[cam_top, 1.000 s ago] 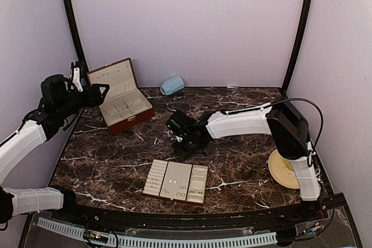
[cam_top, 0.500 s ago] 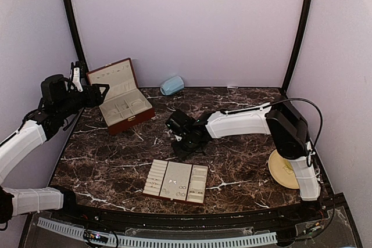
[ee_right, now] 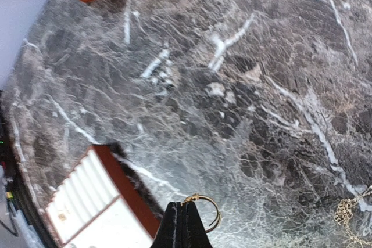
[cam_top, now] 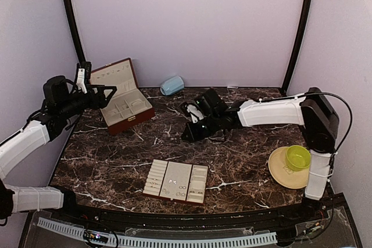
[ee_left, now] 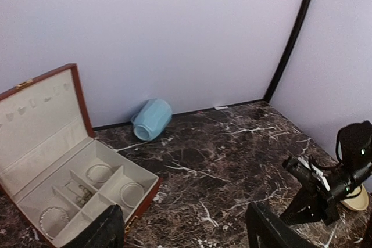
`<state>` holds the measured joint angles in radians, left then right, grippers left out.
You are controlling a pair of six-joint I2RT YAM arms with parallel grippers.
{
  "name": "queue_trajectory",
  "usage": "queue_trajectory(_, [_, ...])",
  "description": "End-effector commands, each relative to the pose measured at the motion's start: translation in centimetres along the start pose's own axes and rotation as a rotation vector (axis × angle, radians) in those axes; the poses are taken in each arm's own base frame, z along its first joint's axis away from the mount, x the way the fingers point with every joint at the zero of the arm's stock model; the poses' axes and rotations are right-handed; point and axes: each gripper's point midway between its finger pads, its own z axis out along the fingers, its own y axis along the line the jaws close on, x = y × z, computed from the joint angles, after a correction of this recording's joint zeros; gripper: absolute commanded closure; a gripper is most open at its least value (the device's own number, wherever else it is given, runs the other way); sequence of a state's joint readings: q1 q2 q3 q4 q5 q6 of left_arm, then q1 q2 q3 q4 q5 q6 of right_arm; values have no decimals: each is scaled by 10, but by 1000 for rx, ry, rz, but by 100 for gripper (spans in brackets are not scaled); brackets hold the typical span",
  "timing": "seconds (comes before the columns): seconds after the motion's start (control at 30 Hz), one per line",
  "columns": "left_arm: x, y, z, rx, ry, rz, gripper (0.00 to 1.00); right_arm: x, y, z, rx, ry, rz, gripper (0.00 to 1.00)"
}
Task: Organize the mixed jewelry
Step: Pick up the ring from the center of the board, then pass from the right arm to the left
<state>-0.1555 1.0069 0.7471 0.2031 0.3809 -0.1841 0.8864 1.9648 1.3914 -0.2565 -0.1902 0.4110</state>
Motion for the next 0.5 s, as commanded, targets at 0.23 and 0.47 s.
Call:
queue_trajectory(0.23, [50, -150, -4, 631, 24, 302, 27, -19, 95, -96, -572, -82, -173, 100])
queue_trajectory(0.47, [96, -193, -9, 791, 82, 442, 28, -6, 121, -132, -730, -13, -257, 100])
